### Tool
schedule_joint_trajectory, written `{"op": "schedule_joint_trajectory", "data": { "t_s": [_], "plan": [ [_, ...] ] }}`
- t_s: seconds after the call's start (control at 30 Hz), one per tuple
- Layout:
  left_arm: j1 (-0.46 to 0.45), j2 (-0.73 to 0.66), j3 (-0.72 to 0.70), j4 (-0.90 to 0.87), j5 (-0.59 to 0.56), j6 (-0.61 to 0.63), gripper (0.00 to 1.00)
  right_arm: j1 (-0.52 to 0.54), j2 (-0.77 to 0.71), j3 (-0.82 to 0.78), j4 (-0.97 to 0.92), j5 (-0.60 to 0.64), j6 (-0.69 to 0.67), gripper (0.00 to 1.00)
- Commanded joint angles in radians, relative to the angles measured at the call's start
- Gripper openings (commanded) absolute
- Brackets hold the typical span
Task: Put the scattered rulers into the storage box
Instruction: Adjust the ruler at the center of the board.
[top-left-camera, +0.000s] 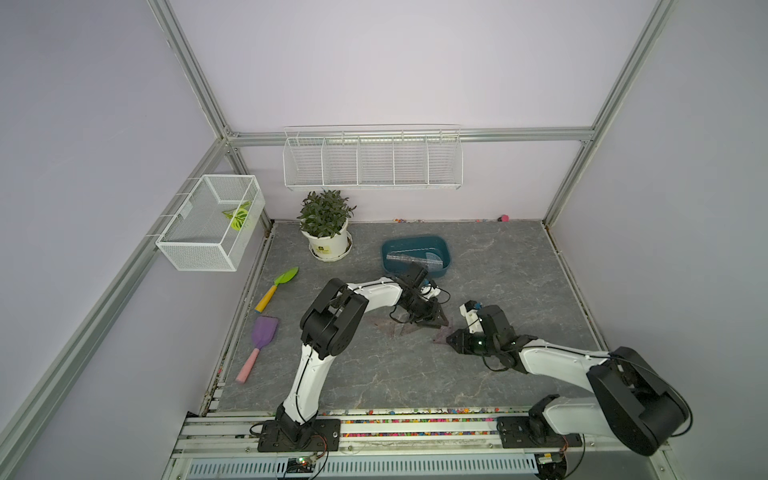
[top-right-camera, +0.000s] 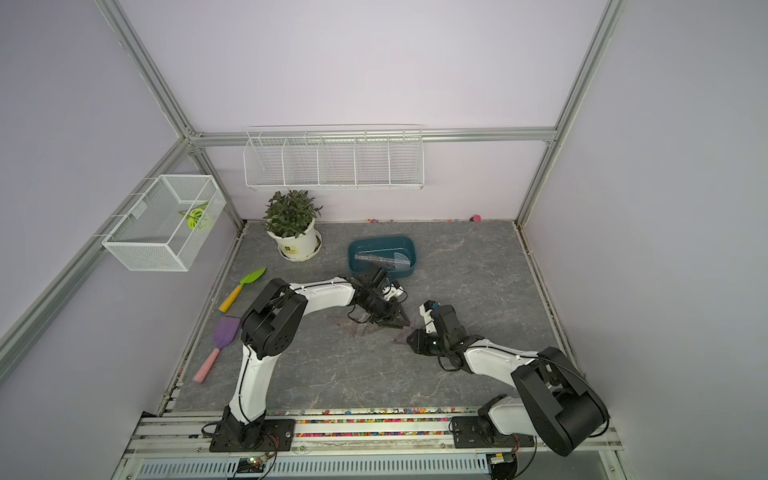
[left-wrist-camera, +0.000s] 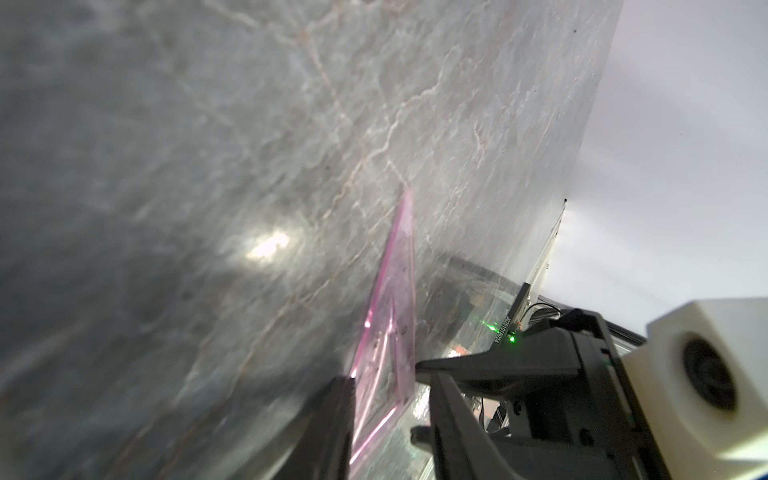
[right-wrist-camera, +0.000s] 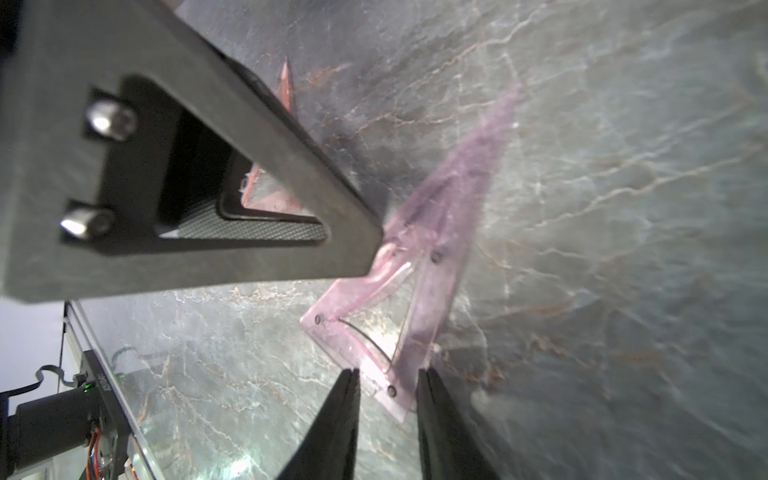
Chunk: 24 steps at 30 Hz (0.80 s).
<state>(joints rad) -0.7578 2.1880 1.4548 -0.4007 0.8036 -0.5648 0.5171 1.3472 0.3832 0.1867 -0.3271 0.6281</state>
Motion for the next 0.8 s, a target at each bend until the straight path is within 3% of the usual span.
{"op": "schedule_joint_trajectory", "data": {
  "t_s": [0.0, 0.2, 0.47, 0.77],
  "plan": [
    [-0.003, 0.060, 0.028, -0.017, -0.024, -0.002, 0.36, 0.021, 0.028, -0.015, 0.009, -0.033, 0.019, 0.29],
    [-0.003, 0.052, 0.079, -0.010, -0.020, -0.012, 0.36, 0.066, 0.020, -0.017, 0.022, -0.049, 0.024, 0.28],
    [0.041, -0.148, 0.001, -0.061, -0.112, 0.000, 0.44, -0.006, -0.119, 0.080, -0.195, -0.003, -0.092, 0.32],
    [0.030, -0.298, -0.262, -0.112, -0.046, 0.018, 0.48, -0.078, 0.133, 0.297, -0.236, -0.018, -0.182, 0.32]
  ]
}}
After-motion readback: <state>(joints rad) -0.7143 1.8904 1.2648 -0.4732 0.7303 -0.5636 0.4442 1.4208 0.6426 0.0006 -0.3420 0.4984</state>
